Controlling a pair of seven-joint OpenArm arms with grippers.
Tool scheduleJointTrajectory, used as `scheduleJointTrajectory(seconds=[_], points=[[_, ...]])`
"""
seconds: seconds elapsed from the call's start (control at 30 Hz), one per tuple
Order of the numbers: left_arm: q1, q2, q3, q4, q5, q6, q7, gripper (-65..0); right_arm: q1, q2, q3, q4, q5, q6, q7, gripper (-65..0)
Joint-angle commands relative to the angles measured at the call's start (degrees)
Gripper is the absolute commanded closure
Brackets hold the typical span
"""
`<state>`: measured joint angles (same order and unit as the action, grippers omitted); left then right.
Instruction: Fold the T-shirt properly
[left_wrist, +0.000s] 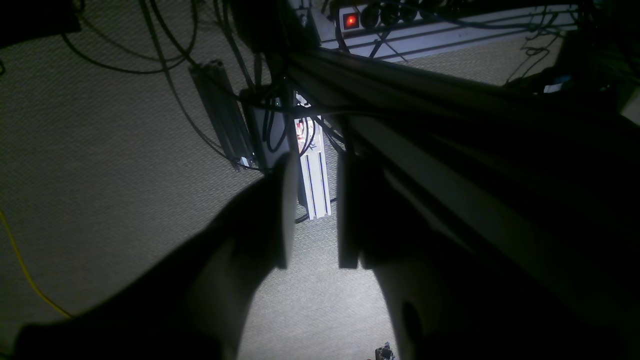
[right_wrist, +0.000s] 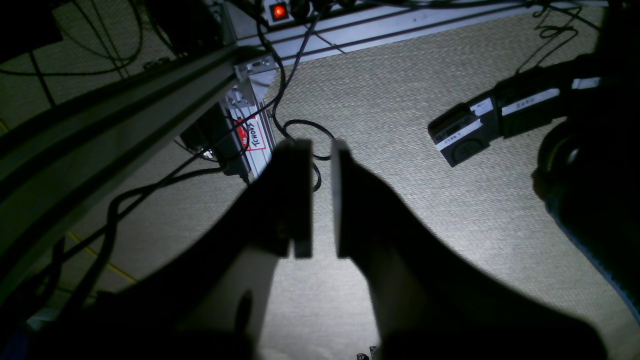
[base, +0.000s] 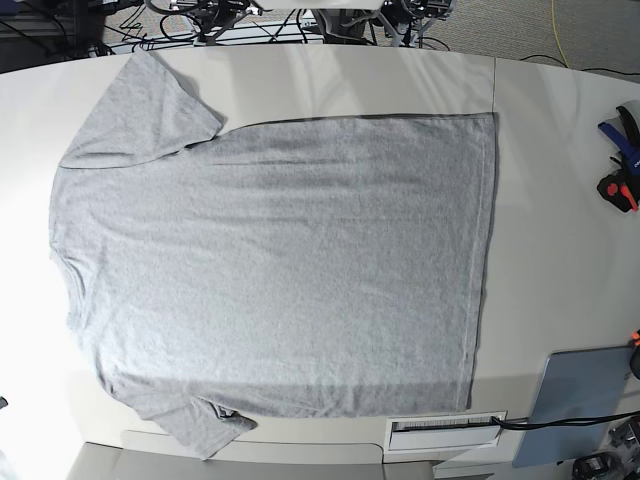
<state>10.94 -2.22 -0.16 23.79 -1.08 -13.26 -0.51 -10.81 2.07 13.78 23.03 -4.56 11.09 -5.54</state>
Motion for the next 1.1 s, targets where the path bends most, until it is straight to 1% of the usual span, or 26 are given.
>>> scheduleJointTrajectory(seconds=[0.0,0.4,0.73,0.9,0.97,1.03,1.07], points=[[0.33,0.46,0.0,0.44,-0.17,-0.7,-0.66,-15.6,-0.28,0.5,0.15,0.5,-0.04,-0.02,0.2,-7.7],[0.35,0.46,0.0,0.44,-0.17,-0.72,-0.66,-15.6,-0.31,0.55,0.15,0.48,-0.04,-0.02,0.59,-7.7],[1.05,0.42,0.0,0.59,-0.11,-0.7,-0.66,-15.6,-1.42,1.81,0.15,0.5,-0.02,-0.02,0.59,-7.7],[4.55,-0.22,0.0,4.31,2.67,-0.72,-0.44,-15.6,-4.7,3.17,0.15,0.72,0.02,0.04,0.61,-7.7],[7.08,-0.7,0.0,7.5,2.58,-0.79,-0.09,-15.5,-6.75,3.67,0.15,1.88,0.02,0.04,0.59,-7.7],[10.12,-1.11,0.0,11.63,2.4,-1.81,1.14,-15.5,-9.64,4.11,0.15,4.79,0.04,0.37,0.39,-7.7],[11.72,-1.4,0.0,13.94,2.4,-2.51,1.86,-15.5,-11.28,4.39,0.13,6.84,0.11,1.2,0.07,-7.7]])
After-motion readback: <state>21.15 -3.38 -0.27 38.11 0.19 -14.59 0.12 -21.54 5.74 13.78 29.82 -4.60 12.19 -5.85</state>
